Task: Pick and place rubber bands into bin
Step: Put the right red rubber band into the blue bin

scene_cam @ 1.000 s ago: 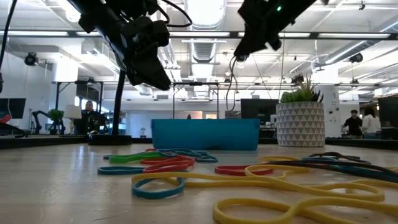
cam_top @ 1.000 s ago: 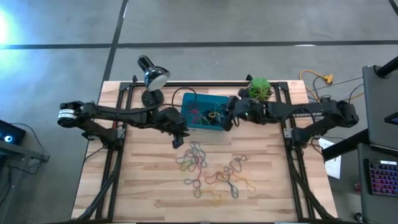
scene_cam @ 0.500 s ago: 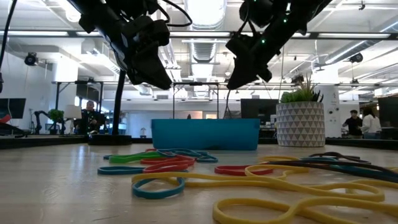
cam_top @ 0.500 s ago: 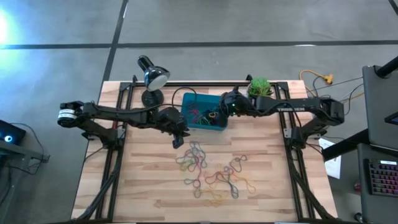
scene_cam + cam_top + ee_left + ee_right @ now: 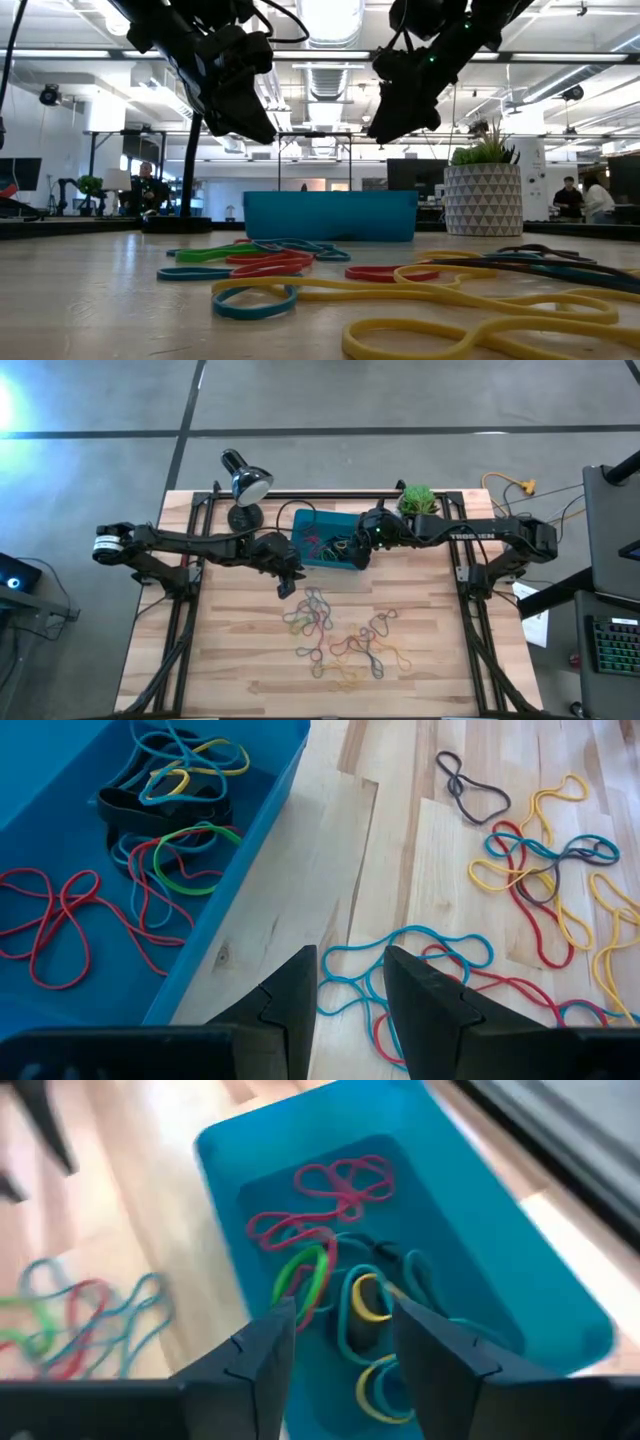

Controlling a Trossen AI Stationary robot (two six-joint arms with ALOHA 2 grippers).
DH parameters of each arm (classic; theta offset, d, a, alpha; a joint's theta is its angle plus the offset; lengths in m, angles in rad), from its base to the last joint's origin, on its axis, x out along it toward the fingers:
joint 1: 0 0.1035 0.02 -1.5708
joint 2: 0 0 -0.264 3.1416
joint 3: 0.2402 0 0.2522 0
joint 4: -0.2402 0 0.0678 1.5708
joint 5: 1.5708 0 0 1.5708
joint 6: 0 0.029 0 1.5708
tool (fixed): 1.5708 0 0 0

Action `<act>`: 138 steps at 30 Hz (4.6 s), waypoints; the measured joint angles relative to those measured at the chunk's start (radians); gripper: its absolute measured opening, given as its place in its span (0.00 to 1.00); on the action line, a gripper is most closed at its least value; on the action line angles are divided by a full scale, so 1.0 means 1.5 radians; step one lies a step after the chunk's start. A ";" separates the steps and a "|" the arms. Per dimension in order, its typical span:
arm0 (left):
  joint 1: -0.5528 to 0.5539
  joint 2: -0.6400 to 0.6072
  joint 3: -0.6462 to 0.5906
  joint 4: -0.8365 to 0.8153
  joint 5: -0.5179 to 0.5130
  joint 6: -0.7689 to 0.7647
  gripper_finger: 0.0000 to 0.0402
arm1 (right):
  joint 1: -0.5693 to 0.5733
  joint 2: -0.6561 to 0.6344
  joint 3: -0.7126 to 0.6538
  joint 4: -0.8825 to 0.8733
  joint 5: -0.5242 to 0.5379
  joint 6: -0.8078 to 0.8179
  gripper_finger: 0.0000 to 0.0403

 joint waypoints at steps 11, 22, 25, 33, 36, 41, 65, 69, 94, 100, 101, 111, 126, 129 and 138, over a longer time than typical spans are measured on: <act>-0.050 0.013 0.000 -0.008 0.053 0.138 0.26 | 0.114 -0.005 -0.002 -0.088 -0.152 -0.007 0.38; -0.081 0.030 -0.023 -0.078 0.053 0.140 0.26 | 0.273 -0.005 -0.003 -0.094 -0.064 0.078 0.33; -0.083 0.030 -0.041 -0.079 0.053 0.133 0.26 | 0.304 -0.005 -0.003 -0.093 -0.038 0.096 0.32; -0.091 0.069 -0.067 0.020 0.052 0.119 0.26 | 0.357 -0.005 -0.005 -0.093 0.043 0.129 0.30; -0.092 0.094 -0.073 0.058 0.052 0.110 0.26 | 0.361 -0.005 -0.005 -0.092 0.055 0.131 0.29; -0.092 0.143 -0.075 0.080 0.052 0.105 0.26 | 0.360 -0.005 -0.006 -0.092 0.055 0.145 0.28; -0.091 0.191 -0.073 0.121 0.050 0.086 0.26 | 0.360 -0.005 -0.007 -0.092 0.055 0.147 0.20; -0.091 0.191 -0.073 0.144 0.051 0.086 0.26 | 0.360 -0.005 -0.007 -0.092 0.055 0.147 0.19; -0.091 0.215 -0.075 0.183 0.108 0.031 0.26 | 0.360 -0.005 -0.007 -0.086 0.071 0.147 0.19; -0.091 0.235 -0.075 0.200 0.138 -0.001 0.26 | 0.360 -0.005 -0.007 -0.086 0.072 0.149 0.17; -0.091 0.236 -0.075 0.205 0.139 -0.005 0.26 | 0.360 -0.005 -0.007 -0.086 0.072 0.149 0.16; -0.090 0.231 -0.076 0.255 0.159 -0.019 0.26 | 0.360 -0.005 -0.007 -0.085 0.072 0.153 0.16; -0.090 0.230 -0.077 0.255 0.154 -0.017 0.15 | 0.360 -0.005 -0.007 -0.085 0.072 0.153 0.16; -0.090 0.230 -0.077 0.255 0.153 -0.014 0.03 | 0.360 -0.005 -0.007 -0.085 0.071 0.153 0.15; -0.090 0.143 -0.077 0.240 0.152 -0.035 0.00 | 0.360 -0.005 -0.007 -0.088 0.071 0.152 0.15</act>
